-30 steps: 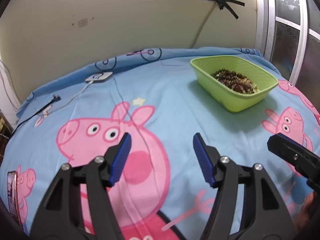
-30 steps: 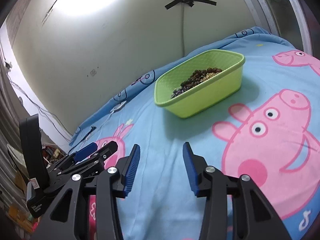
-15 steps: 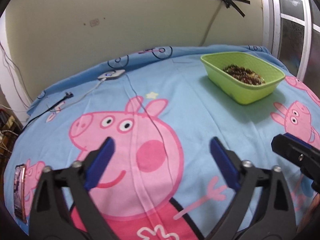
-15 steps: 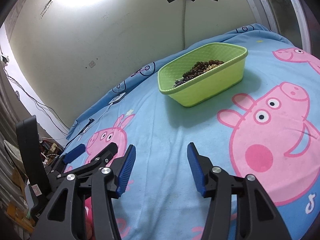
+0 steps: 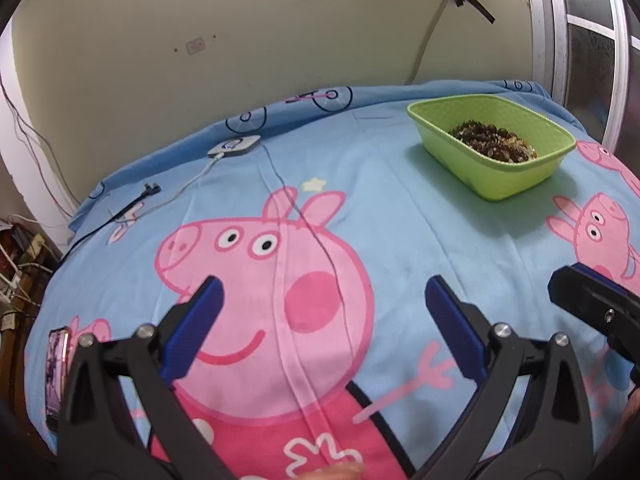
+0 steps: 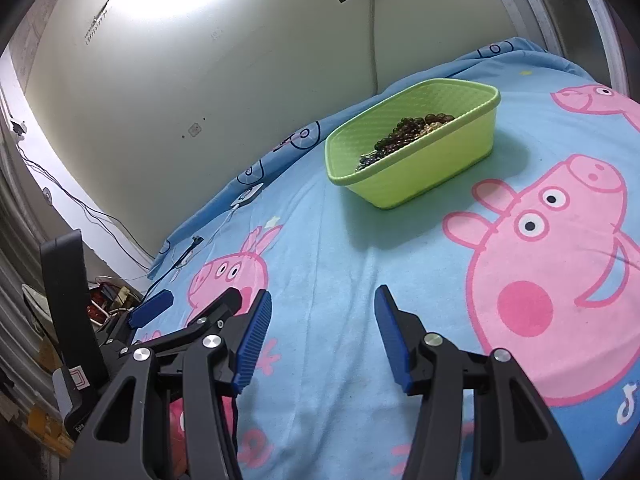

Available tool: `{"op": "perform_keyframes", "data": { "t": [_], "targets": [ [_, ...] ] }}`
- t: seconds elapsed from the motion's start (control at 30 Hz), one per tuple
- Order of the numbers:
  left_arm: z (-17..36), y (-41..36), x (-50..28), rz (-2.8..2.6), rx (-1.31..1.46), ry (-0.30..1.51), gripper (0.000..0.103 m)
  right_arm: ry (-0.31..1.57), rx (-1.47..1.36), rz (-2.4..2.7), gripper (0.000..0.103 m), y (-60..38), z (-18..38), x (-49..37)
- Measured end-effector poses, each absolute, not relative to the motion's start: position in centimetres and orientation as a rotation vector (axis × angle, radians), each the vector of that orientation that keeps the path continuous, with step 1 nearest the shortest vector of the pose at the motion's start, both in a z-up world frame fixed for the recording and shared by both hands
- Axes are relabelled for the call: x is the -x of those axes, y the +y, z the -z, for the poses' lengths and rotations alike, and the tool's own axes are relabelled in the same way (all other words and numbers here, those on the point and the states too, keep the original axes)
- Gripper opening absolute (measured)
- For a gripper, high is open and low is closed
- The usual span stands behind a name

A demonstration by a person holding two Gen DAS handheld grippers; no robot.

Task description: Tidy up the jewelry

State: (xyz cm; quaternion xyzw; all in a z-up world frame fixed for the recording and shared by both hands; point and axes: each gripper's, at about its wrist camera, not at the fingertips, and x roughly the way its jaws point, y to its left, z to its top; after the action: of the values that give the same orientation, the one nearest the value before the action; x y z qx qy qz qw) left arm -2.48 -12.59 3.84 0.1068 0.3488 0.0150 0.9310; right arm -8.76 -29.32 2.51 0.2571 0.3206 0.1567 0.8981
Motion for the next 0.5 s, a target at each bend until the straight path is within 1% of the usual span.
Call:
{"op": "perform_keyframes", "data": {
  "t": [0.5],
  "targets": [
    [-4.09, -12.89, 2.71, -0.051, -0.259, 0.71, 0.097, 0.668, -0.562, -0.338, 0.034, -29.85, -2.39, 9.0]
  ]
}}
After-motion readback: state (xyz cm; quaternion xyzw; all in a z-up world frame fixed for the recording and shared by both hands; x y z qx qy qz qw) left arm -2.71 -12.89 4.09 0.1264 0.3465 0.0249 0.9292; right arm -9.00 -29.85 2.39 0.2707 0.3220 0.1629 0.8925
